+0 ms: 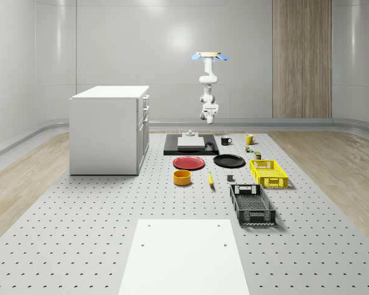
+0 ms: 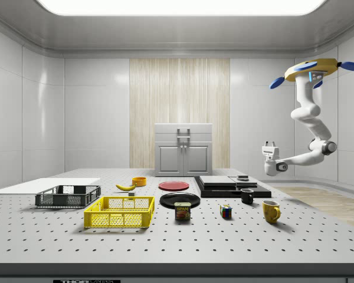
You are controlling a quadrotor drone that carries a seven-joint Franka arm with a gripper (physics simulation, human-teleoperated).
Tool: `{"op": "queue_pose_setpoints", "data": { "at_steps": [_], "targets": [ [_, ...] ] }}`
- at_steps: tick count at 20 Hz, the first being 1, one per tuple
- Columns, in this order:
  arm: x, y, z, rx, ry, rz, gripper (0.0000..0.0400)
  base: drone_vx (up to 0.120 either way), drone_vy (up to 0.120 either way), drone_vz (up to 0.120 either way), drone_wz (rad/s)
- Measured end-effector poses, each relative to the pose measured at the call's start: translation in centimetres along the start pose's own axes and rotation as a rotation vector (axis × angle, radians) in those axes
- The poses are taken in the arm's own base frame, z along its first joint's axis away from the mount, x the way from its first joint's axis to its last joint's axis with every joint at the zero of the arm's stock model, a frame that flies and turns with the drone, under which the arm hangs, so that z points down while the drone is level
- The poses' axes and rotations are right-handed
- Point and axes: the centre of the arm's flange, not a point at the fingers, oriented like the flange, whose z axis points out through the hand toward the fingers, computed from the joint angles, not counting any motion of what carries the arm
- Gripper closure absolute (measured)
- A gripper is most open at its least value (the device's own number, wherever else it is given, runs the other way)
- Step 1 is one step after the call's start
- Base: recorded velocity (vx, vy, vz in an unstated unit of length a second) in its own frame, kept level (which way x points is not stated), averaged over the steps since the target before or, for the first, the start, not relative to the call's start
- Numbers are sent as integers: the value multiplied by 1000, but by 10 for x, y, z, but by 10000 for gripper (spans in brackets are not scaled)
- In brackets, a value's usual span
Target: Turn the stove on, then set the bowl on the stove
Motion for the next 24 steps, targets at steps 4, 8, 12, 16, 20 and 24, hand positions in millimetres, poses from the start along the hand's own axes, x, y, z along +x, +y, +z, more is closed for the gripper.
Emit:
{"op": "queue_pose_setpoints", "data": {
  "at_steps": [4, 8, 12, 16, 20, 24],
  "targets": [
    [-1, -1, 0, -6, 10, 0, 0, 0, -120, 0, 0],
    [-3, -2, 0, -20, 29, 0, 0, 0, -120, 0, 0],
    [-6, -5, 0, -51, 63, -1, 0, 0, -120, 0, 0],
    [-13, -11, 1, -112, 129, -2, 0, 0, -120, 0, 0],
    [-25, -23, 6, -233, 253, -5, 0, 0, -120, 0, 0],
    [-45, -42, 22, -462, 485, -9, 0, 40, -120, 0, 0]
  ]
}}
